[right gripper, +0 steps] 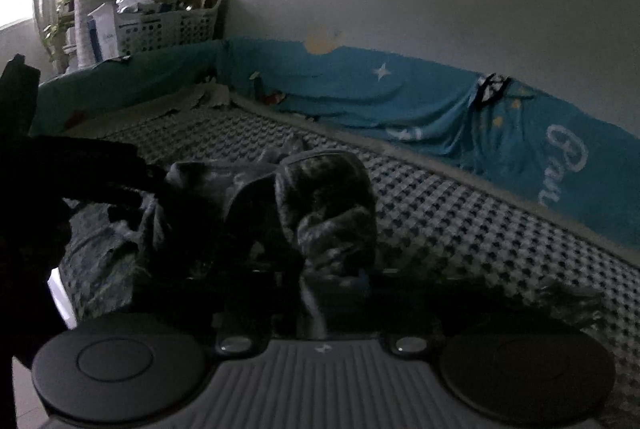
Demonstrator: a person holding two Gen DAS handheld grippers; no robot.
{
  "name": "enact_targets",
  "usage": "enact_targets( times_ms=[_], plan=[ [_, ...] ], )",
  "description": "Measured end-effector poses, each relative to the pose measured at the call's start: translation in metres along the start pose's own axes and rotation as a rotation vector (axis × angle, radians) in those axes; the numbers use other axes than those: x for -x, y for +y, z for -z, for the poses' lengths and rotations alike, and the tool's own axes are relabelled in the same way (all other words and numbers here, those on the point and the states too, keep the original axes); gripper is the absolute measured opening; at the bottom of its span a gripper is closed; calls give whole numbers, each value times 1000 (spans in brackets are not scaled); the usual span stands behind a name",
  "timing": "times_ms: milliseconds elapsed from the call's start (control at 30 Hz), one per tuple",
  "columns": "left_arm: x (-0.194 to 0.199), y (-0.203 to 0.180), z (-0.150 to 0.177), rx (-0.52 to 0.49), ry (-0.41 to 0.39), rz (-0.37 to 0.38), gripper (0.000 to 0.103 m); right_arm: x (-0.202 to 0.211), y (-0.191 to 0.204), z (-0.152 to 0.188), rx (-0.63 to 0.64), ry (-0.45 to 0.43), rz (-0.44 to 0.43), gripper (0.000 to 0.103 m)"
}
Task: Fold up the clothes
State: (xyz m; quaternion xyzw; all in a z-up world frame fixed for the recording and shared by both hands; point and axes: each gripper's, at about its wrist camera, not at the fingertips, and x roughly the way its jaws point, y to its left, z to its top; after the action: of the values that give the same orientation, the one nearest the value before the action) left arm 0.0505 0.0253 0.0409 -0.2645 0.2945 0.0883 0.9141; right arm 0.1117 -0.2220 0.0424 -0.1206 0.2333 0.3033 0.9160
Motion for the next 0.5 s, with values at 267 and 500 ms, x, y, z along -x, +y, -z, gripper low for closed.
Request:
enact_targets(
  times_ms=[267,500],
  plan=[
    [0,-17,4,-48,-1,55,103,18,-31,-10,-139,-115,183,15],
    [-7,-41,16,-133,16,110,103,15,-70,-5,-289,-88,423,15]
  ],
)
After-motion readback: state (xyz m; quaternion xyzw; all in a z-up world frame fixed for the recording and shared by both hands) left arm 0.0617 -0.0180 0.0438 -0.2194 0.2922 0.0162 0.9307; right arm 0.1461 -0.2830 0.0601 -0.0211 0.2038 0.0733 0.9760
